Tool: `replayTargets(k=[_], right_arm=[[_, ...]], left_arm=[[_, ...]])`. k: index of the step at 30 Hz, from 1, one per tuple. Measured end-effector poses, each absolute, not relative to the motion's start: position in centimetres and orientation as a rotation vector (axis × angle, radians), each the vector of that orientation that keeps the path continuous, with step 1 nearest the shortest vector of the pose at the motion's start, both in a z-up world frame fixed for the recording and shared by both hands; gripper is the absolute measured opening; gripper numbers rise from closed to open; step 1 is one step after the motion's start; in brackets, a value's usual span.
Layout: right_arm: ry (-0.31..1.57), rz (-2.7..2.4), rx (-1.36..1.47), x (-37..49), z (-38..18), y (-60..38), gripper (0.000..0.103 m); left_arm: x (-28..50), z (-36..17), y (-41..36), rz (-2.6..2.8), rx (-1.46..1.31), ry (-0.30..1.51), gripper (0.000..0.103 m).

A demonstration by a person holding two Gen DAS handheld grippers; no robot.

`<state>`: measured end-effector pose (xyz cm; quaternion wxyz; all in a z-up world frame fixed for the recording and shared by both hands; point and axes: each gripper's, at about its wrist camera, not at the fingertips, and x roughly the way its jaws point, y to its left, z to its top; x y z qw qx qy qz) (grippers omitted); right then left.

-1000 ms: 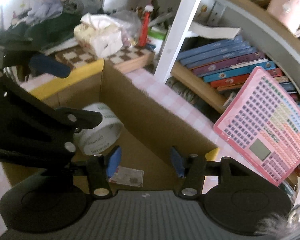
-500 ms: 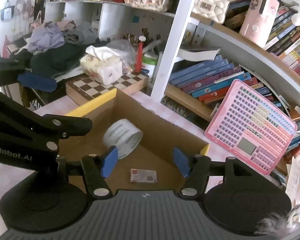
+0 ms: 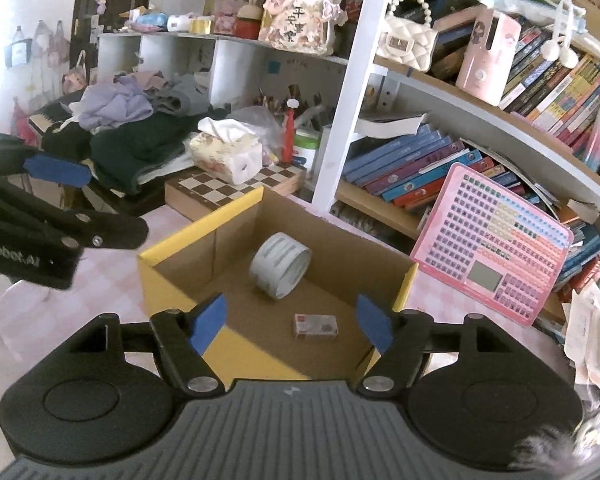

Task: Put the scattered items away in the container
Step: 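Withdraw both tools and move back toward the plush toy and spray bottle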

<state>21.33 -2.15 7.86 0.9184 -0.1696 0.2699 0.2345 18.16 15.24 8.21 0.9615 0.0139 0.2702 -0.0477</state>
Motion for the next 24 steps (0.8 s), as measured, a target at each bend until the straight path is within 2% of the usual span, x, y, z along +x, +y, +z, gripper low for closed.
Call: replayTargets(k=[2,9,24], right_arm=[[0.553,0.469,-0.332,20.3,7.9,-2.6,0.074],[0.558,0.401,-0.253,17.1,7.5,-4.1,0.076],[0.658,0.314,-0.238,11.4,3.0,-5.6,0.081]], left_arm=[[17.0,8.4,15.3,-0.098,0.039,0.537,0.095],[13.5,7.9,15.1,-0.104,0.035,0.535,0.097],[7.8,3.9,14.6,-0.038,0.021,0.637,0.097]])
